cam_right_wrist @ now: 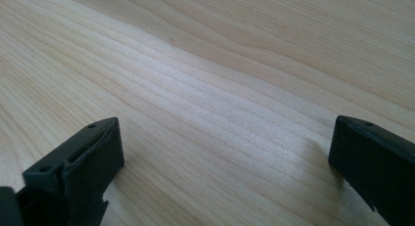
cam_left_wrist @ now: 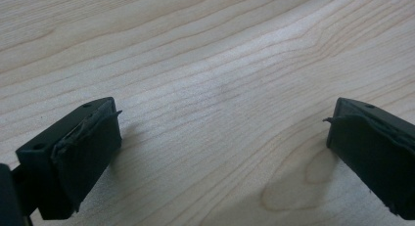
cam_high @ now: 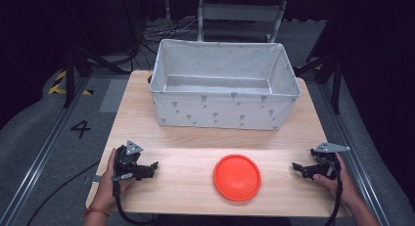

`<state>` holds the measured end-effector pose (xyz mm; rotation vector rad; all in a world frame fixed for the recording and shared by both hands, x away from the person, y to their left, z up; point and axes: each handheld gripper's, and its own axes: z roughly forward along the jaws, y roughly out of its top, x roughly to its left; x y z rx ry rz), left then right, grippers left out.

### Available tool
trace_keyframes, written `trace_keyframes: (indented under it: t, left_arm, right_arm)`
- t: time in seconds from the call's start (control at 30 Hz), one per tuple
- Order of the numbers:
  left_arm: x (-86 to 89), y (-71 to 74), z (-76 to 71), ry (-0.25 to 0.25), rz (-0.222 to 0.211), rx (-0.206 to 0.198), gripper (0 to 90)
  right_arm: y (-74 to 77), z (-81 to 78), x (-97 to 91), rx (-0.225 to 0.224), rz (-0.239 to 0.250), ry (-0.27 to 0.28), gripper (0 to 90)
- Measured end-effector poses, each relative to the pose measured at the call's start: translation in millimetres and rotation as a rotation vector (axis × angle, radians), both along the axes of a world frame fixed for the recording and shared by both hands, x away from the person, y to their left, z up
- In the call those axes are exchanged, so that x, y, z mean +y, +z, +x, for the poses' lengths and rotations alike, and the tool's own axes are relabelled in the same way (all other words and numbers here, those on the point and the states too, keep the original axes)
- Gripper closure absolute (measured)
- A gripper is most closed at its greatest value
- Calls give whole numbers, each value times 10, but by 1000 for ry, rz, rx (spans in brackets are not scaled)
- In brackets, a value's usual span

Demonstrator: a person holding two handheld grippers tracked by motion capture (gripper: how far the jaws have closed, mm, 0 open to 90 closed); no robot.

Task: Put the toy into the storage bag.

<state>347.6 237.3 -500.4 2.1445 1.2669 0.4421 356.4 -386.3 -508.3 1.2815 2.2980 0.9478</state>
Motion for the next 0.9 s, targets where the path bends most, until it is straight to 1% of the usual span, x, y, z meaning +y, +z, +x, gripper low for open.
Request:
trace_keyframes:
  t: [0.17, 0.27, 0.33, 0.4, 0.43, 0.47, 0.5, 0.53, 0.6, 0.63, 0.73, 0.9]
  left_arm:
    - [2, -2, -12, -6, -8, 2, 3]
    - [31, 2, -9, -40, -6, 6, 1]
    - [41, 1, 4, -58, -5, 5, 0]
    - [41, 1, 6, -62, -6, 7, 0]
    - [43, 1, 9, -64, -4, 5, 0]
    - [43, 1, 9, -64, -5, 5, 0]
    - [43, 1, 8, -64, -6, 6, 0]
    - [43, 1, 8, -64, -6, 6, 0]
    - [44, 0, 10, -66, -8, 5, 0]
    - [46, 0, 13, -70, -7, 5, 0]
    - [47, -1, 16, -72, -7, 4, 0]
    - [47, -1, 16, -72, -8, 5, 0]
  right_arm:
    - [1, -6, -13, 2, 0, 2, 2]
    - [2, -5, -23, 2, -1, 12, 1]
    - [13, -4, -24, 11, -8, 15, 10]
    - [20, -5, -23, 16, -6, 16, 22]
    - [29, -9, -22, 17, -7, 19, 62]
    - [42, -18, -23, 12, -4, 26, 123]
    - [58, -28, -23, 7, 4, 32, 208]
    - [74, -35, -17, 8, 5, 35, 251]
    - [103, -38, 9, 18, 14, 44, 234]
    - [125, -43, 30, 15, 15, 53, 235]
    - [213, -71, 108, -3, 33, 90, 226]
    - [357, -114, 292, -37, 35, 159, 227]
